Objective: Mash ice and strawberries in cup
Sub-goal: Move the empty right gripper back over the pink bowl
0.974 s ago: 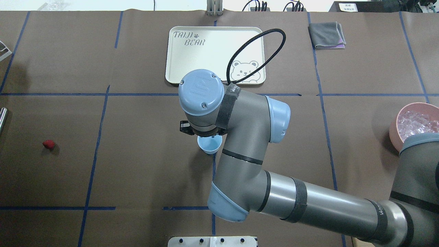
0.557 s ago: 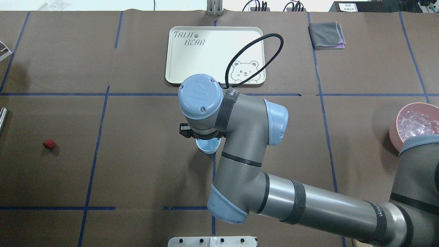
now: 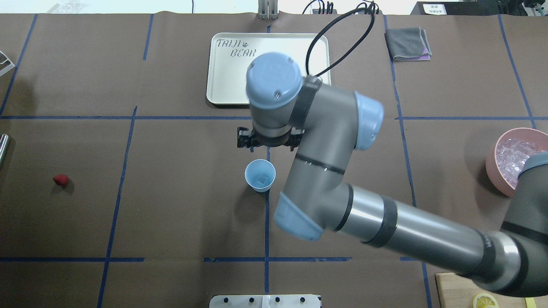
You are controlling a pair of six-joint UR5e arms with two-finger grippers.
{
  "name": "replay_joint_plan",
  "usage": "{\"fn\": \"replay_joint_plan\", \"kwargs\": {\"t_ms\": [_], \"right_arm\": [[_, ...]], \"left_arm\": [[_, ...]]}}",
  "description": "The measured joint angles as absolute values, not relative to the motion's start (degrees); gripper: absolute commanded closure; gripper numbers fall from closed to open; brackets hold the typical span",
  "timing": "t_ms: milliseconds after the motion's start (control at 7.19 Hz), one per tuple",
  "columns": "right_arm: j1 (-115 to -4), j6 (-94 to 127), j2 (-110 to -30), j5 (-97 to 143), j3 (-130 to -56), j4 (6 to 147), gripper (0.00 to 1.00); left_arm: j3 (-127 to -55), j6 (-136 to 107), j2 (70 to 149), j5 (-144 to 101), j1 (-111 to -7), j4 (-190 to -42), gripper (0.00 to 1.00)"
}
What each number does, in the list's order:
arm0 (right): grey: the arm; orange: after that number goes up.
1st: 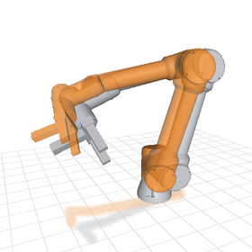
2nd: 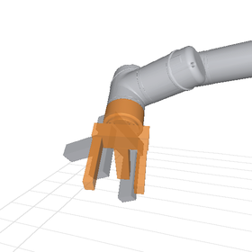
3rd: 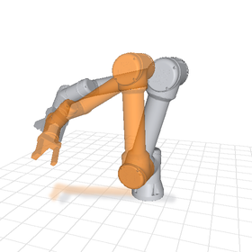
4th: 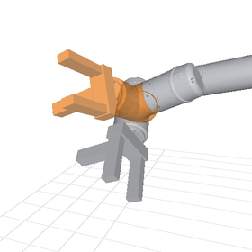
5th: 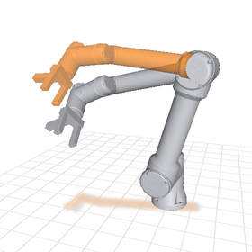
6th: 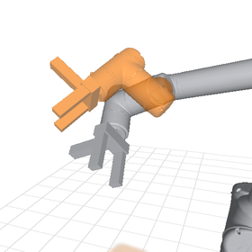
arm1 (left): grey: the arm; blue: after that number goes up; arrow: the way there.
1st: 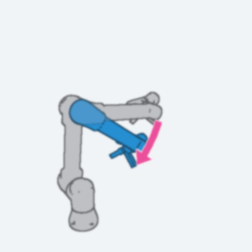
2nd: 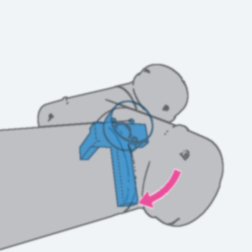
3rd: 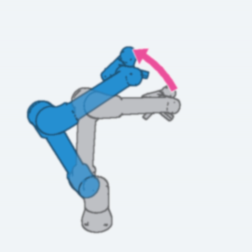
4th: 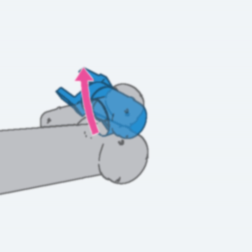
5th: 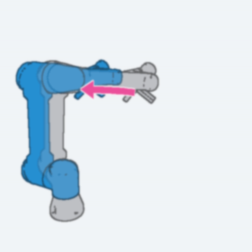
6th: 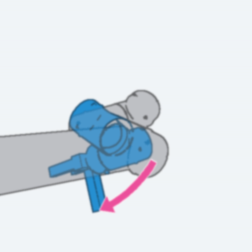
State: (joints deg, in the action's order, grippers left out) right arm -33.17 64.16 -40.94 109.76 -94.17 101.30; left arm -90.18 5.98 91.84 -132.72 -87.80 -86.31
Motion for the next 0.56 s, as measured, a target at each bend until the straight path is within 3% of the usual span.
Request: {"fn": "replay_joint_plan", "kwargs": {"t_ms": [557], "right_arm": [[-48.5, 40.5, -56.8, 119.5, -103.8, 100.9, 0.01]], "left_arm": [[-90.2, 6.0, 91.8, -132.7, -87.0, -86.3, 0.00]]}}
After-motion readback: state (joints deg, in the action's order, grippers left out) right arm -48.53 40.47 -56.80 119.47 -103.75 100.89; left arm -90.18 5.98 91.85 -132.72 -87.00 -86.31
